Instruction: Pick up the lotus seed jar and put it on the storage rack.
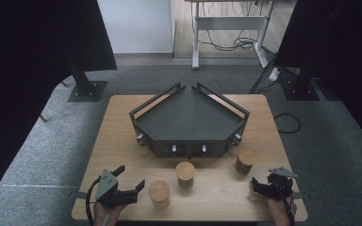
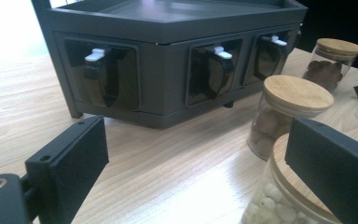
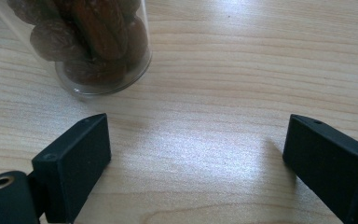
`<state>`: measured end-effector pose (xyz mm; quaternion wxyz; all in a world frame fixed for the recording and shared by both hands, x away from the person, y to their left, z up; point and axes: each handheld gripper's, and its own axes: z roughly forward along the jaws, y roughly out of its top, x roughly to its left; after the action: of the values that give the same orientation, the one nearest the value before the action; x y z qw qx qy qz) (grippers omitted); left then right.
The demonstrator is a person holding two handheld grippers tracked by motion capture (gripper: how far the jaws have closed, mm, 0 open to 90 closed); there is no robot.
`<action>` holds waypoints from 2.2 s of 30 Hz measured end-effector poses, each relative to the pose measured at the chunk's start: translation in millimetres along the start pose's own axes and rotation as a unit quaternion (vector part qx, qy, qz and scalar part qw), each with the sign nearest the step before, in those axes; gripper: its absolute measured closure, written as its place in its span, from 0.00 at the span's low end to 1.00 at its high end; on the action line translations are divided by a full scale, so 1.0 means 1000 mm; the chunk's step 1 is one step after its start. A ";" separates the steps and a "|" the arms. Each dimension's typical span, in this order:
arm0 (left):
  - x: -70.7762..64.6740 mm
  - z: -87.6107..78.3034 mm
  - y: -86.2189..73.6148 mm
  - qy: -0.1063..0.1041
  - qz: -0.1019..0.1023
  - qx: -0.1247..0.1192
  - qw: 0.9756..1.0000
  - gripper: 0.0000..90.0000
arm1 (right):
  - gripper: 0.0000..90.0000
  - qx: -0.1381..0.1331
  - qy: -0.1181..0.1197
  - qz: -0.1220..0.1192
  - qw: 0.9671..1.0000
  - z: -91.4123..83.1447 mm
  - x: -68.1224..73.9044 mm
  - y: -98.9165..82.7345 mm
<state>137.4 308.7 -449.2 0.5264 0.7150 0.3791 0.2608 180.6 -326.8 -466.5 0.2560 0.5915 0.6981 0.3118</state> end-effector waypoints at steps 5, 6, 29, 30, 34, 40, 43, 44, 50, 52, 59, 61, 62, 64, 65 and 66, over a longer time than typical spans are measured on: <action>-0.002 0.002 0.000 -0.007 0.001 0.000 1.000 0.06 | 0.08 0.000 0.000 0.000 1.000 0.000 0.000 0.000; -0.002 0.002 0.000 -0.009 0.002 0.001 1.000 0.06 | 0.08 0.000 0.000 0.000 1.000 0.000 0.000 0.000; -0.012 0.010 0.000 -0.041 0.015 0.000 0.999 0.06 | 0.08 0.000 0.000 0.000 1.000 0.000 0.000 0.000; -0.012 0.010 0.000 -0.042 0.015 0.000 0.999 0.06 | 0.08 0.000 0.000 0.000 1.000 0.000 0.000 0.000; -0.014 0.011 0.000 -0.047 0.018 0.000 0.999 0.06 | 0.08 0.000 0.000 0.000 1.000 0.000 0.000 0.000; -0.016 0.014 -0.001 -0.056 0.020 0.002 0.998 0.06 | 0.08 0.000 0.000 0.000 1.000 0.000 0.000 0.000; -0.018 0.015 -0.001 -0.060 0.023 0.003 0.998 0.06 | 0.08 0.000 0.000 0.000 1.000 0.000 0.000 0.000; -0.018 0.016 -0.001 -0.061 0.024 0.002 0.998 0.06 | 0.08 0.000 0.000 0.000 1.000 0.000 0.000 0.000; -0.020 0.017 -0.002 -0.067 0.028 0.003 0.997 0.06 | 0.08 0.000 0.000 0.000 1.000 0.000 0.000 0.000; -0.021 0.018 -0.002 -0.069 0.028 0.004 0.997 0.06 | 0.08 0.000 0.000 0.000 1.000 0.000 0.000 0.000; -0.023 0.020 -0.002 -0.076 0.030 0.007 0.997 0.06 | 0.08 0.000 0.000 0.000 1.000 0.000 0.000 0.000; -0.024 0.021 -0.002 -0.078 0.031 0.009 0.996 0.06 | 0.08 0.000 0.000 0.000 1.000 0.000 0.000 0.000; -0.024 0.022 -0.002 -0.080 0.032 0.010 0.996 0.06 | 0.08 0.000 0.000 0.000 1.000 0.000 0.000 0.000; -0.025 0.024 -0.002 -0.083 0.033 0.012 0.996 0.06 | 0.08 0.000 0.000 0.000 1.000 0.000 0.000 0.000; -0.025 0.024 -0.002 -0.084 0.034 0.013 0.996 0.06 | 0.08 0.000 0.000 0.000 1.000 0.000 0.000 0.000; -0.026 0.025 -0.002 -0.085 0.035 0.014 0.996 0.06 | 0.08 0.000 0.000 0.000 1.000 0.000 0.000 0.000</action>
<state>141.0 274.0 -458.5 0.5370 0.7546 0.3119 0.2118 180.6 -326.8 -466.5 0.2560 0.5915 0.6981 0.3119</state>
